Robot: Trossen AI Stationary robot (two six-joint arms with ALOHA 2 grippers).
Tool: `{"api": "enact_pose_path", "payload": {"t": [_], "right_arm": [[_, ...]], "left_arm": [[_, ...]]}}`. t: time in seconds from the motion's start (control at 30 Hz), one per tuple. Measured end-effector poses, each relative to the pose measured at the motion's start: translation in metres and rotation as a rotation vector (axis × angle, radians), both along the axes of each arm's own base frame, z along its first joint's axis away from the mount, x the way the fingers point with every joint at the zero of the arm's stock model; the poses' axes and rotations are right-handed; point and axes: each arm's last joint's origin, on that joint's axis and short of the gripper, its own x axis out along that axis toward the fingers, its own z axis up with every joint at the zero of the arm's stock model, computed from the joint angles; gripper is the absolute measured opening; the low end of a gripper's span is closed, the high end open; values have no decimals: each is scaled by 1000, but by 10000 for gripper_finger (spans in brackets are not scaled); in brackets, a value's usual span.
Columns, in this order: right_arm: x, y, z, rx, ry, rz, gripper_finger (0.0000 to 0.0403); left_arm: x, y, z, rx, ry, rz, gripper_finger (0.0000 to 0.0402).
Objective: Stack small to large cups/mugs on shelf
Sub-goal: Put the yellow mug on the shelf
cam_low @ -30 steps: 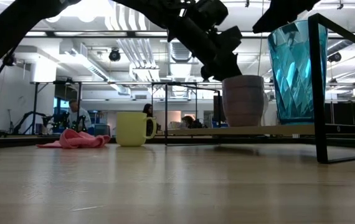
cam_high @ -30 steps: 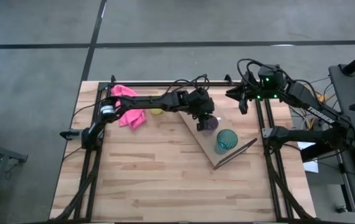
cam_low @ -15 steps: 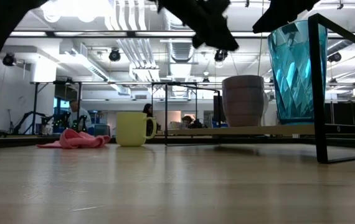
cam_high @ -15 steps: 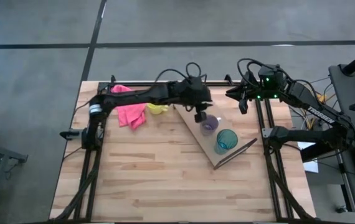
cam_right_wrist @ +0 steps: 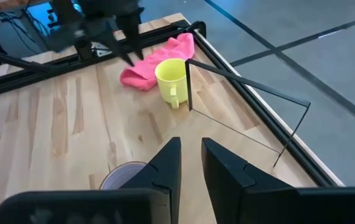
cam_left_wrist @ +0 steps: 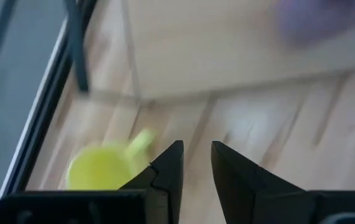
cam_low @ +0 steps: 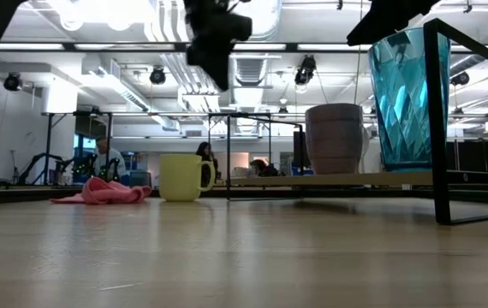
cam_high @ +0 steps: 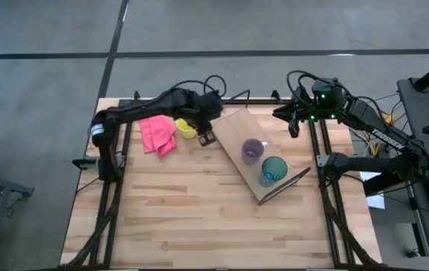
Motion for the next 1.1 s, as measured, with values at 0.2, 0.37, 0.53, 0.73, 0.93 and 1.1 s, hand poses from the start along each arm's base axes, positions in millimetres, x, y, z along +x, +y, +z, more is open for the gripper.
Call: {"api": "enact_pose_path", "payload": {"t": [0.2,0.37,0.53,0.73,0.93,1.1], "right_arm": [[0,0,0,31,-7,-17,59],[0,0,0,46,-10,-25,59],[0,0,0,68,-16,-36,59],[0,0,0,68,-16,-37,59],[0,0,0,68,-16,-37,59],[0,0,0,68,-15,-37,59]], "left_arm": [[-18,28,-28,-57,205,74,68],[-29,49,-48,-102,267,58,68],[-41,63,-70,-258,281,44,68],[-44,70,-87,-218,304,-45,68],[-41,71,-95,-171,294,-162,68],[-41,72,-95,-162,302,-157,68]]}}
